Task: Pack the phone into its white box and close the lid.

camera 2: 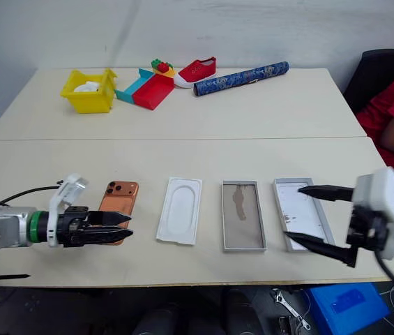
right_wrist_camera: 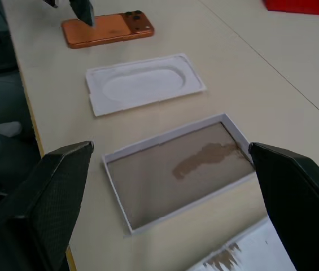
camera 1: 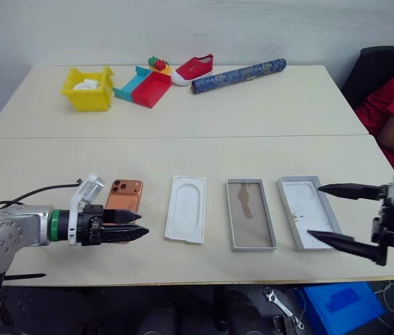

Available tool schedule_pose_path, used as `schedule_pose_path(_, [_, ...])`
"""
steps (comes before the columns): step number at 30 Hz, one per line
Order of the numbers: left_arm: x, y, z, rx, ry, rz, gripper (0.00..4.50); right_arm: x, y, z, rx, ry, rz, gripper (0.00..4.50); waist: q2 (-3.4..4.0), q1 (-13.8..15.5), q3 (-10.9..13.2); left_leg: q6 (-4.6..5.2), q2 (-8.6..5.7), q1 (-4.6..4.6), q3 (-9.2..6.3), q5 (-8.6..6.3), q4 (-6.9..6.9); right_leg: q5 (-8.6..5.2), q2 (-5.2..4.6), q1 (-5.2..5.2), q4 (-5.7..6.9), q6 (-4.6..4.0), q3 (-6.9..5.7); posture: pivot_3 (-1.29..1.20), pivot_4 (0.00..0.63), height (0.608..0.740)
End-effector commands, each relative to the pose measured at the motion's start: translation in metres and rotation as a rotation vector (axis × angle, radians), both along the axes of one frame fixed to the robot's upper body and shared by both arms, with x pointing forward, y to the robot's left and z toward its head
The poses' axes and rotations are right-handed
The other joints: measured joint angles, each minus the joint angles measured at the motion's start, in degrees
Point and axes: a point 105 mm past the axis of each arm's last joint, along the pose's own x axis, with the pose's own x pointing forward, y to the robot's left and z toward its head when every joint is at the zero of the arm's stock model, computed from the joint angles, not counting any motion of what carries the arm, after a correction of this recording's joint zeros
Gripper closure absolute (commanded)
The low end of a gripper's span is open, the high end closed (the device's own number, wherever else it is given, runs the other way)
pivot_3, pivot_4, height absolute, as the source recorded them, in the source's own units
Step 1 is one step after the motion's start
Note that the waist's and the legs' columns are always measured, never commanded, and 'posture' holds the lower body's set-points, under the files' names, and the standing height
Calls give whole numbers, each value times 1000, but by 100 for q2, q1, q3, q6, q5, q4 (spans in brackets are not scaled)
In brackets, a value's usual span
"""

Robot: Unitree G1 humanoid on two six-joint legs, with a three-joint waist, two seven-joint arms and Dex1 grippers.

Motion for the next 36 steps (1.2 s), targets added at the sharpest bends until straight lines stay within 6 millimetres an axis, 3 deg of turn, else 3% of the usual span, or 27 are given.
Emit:
schedule_pose_path(1, [1,-12,-9,15,116,-8,26,-6,15,1,-8,-21,60,0,-6,20,-1,0,-3,-2,-2,4,1,0,-1,0,0,1,0,0,150,740])
schedule_pose_path(8, [13,-30,-29,84,198,4,26,-11,31,-7,-22,-30,107,0,-28,31,-5,-16,-3,-9,-8,13,4,2,-1,-3,5,4,-5,0,150,740])
schedule_pose_path(16, [29,-46,-49,88,240,57,26,-12,34,-9,-4,-40,76,0,-30,142,-10,-23,-4,-10,-12,13,29,2,-2,0,1,4,-10,0,150,740])
schedule_pose_path(19, [32,-52,-60,84,289,87,642,-11,33,-8,-4,-44,63,0,-23,188,-14,-17,-8,-11,-33,10,68,3,-8,23,3,7,-25,0,150,740])
schedule_pose_path(22, [30,-57,-67,83,324,85,1604,-10,31,-7,-6,-47,53,0,-21,205,-15,19,-12,17,-46,-8,76,6,-17,75,-7,11,-35,0,150,740])
schedule_pose_path(29, [33,-63,-73,67,330,99,1604,-11,29,-9,-12,-45,37,0,-3,307,-27,16,-14,17,-77,-8,76,3,-26,92,-24,7,-65,0,150,740])
schedule_pose_path(32, [34,-65,-74,51,334,106,2136,-11,29,-11,-14,-41,35,0,-2,319,-28,1,-14,11,-86,0,76,3,-27,92,-29,5,-72,0,150,740])
schedule_pose_path(36, [36,-68,-70,14,338,111,3399,-11,29,-13,-15,-39,36,0,-1,312,-28,0,-14,5,-89,-1,76,2,-27,89,-31,6,-76,0,150,740])
